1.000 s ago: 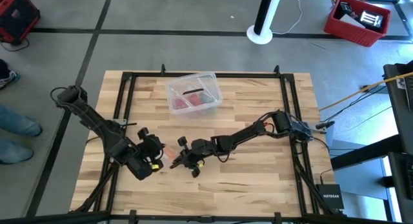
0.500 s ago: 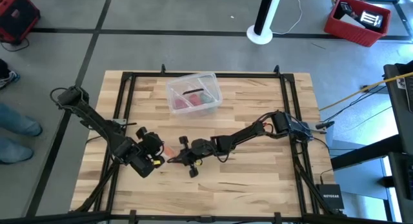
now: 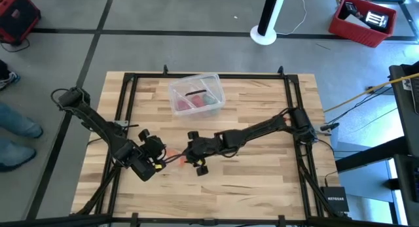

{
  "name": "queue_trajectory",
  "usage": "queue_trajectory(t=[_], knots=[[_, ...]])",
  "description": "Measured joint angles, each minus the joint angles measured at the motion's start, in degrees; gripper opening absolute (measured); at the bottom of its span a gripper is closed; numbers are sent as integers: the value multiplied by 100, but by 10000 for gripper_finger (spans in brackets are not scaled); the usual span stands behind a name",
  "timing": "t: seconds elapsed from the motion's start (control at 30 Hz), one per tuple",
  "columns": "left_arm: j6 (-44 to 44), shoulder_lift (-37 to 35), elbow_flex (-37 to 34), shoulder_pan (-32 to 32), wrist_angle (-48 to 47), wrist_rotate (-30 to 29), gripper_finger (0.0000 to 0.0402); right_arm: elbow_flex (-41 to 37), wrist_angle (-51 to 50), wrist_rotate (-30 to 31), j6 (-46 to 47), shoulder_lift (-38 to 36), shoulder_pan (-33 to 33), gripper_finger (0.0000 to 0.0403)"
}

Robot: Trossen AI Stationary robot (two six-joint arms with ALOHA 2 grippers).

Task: Roll bandage
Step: Put the rolled orange bandage into the transparent zip bag

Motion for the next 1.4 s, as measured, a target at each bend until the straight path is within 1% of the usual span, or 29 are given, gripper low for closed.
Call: queue_trajectory(t=[0.1, 0.2, 0.3, 0.37, 0.47, 0.57, 0.67, 0.77, 0.83, 0.93, 1.07, 1.23, 1.33, 1.4], knots=[[-123, -1, -1, -1, 12, 59, 1, -11, -488, 4, 291, -84, -4, 213], [-270, -2, -1, -64, -21, 445, 1, -283, -341, 4, 543, -61, 0, 229], [-387, -2, 34, -210, -176, 628, 1, -744, 515, -5, 737, 139, 2, 238], [-393, -2, 252, -267, -608, 638, 1, -941, 1238, -17, 803, 269, 0, 239], [-459, -9, 668, -291, -1588, 600, 1, -1001, 2074, 2, 876, 533, 2, 237], [-470, -9, 912, -291, -2219, 482, 1, -1028, 2827, -34, 880, 875, 50, 237], [-544, -11, 923, -265, -2623, 466, 0, -1015, 3560, 319, 884, 1136, 136, 237], [-687, -9, 923, -254, -2761, 459, 0, -1014, 3601, 1185, 1166, 1330, 246, 237], [-691, -9, 923, -254, -2703, 453, 0, -1017, 3691, 1425, 1268, 1426, 303, 237], [-691, -9, 923, -258, -2693, 455, 0, -1017, 3732, 1379, 1346, 1431, 369, 237], [-743, -7, 923, -256, -2672, 454, 0, -1017, 3742, 1648, 1180, 1431, 424, 237], [-723, -7, 923, -254, -2495, 452, 0, -988, 3961, 1418, 1173, 1635, 344, 237], [-704, -7, 923, -260, -2497, 452, 0, -806, 3916, 1266, 1179, 1841, 317, 236], [-700, -5, 923, -260, -2478, 449, 0, -695, 3888, 1260, 1165, 1893, 329, 228]])
